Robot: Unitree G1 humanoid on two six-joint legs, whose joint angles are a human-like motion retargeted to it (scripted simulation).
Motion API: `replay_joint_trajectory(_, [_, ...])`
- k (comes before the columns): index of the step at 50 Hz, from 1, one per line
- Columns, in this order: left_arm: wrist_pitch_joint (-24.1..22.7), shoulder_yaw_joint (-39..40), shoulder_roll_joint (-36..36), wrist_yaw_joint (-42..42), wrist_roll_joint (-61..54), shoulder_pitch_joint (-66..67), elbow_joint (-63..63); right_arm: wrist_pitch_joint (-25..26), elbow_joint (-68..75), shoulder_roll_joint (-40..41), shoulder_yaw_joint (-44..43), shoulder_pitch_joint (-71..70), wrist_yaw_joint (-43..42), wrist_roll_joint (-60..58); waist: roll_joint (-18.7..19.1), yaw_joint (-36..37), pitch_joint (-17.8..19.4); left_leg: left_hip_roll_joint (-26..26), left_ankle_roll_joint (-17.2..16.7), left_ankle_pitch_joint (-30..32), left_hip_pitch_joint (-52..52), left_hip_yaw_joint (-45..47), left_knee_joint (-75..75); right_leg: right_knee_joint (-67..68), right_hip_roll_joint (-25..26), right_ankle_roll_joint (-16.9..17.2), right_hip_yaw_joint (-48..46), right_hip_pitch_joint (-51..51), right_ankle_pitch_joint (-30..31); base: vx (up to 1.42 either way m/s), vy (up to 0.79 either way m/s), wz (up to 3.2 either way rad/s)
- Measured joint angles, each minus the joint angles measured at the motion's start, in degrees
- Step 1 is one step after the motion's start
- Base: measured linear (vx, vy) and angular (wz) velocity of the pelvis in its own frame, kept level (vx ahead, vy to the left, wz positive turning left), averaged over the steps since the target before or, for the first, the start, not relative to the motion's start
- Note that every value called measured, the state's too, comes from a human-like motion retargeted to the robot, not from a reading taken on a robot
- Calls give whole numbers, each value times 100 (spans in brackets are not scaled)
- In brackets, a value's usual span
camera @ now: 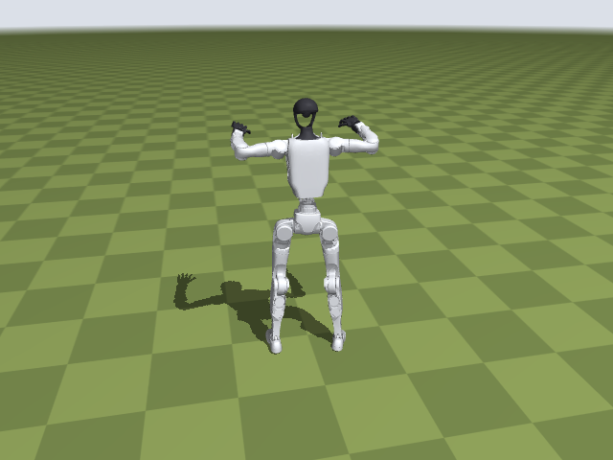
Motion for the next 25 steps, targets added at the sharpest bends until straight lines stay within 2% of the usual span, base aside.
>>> replay_joint_trajectory(8, [21, 357, -89, -22, -51, 342, -91, 18, -21, 13, 90, -98, 20, 31, -11, -45, 10, 4, 8, -20, 9, 7, 25, 22, -1, 0, -3, 10, -20, 0, 0, 0])
replay_joint_trajectory(25, [53, 567, -115, -18, -36, 502, -115, 41, -7, 44, 316, -337, 23, -11, -30, -103, -3, 9, 18, 6, 14, 35, 62, 42, -7, -12, -26, 28, -9, 0, 0, 0])
